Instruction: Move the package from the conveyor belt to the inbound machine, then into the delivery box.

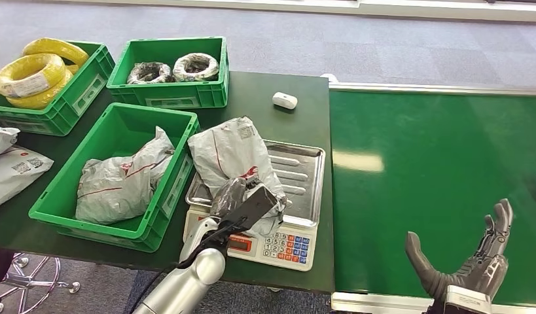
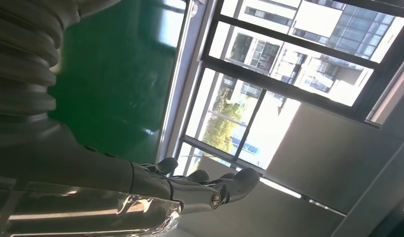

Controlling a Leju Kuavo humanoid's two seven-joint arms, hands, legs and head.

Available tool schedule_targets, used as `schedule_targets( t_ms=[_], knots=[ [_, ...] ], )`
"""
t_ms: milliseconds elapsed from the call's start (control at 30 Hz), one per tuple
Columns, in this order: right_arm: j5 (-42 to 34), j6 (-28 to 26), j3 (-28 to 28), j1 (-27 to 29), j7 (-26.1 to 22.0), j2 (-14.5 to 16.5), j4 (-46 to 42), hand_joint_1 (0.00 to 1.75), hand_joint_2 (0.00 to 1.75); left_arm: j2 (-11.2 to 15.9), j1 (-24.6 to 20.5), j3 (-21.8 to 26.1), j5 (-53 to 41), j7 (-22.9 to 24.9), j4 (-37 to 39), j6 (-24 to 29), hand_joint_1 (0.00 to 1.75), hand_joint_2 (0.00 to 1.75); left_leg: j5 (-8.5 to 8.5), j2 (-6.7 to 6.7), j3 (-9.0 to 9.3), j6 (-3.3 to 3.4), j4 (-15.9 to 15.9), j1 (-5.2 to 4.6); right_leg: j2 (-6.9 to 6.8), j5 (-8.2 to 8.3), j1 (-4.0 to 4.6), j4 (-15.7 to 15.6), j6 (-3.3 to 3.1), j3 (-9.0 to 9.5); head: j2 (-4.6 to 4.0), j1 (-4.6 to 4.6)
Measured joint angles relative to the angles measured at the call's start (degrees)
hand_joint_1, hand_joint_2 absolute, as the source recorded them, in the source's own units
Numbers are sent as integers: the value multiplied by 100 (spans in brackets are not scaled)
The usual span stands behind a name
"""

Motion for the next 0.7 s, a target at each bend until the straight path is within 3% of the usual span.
schedule_targets(
  t_ms=[167,433,700],
  knots=[
    [25,-63,-48,159,-19,8,-94,0,175,161,292,155,167,-292,-1211,554,175,175,0,0,-15,0,0,0,0,0,0,0,0,-14,0,1],
    [-34,-119,-265,489,-46,25,-292,0,175,705,661,812,229,-153,-3698,893,175,175,0,6,-23,0,-2,2,1,0,2,1,0,-22,0,1],
    [-61,-105,-351,530,3,23,-298,0,175,1223,930,1987,610,-334,-4483,1456,175,175,1,8,-19,-1,-2,2,2,0,2,2,-1,-21,0,1]
  ],
)
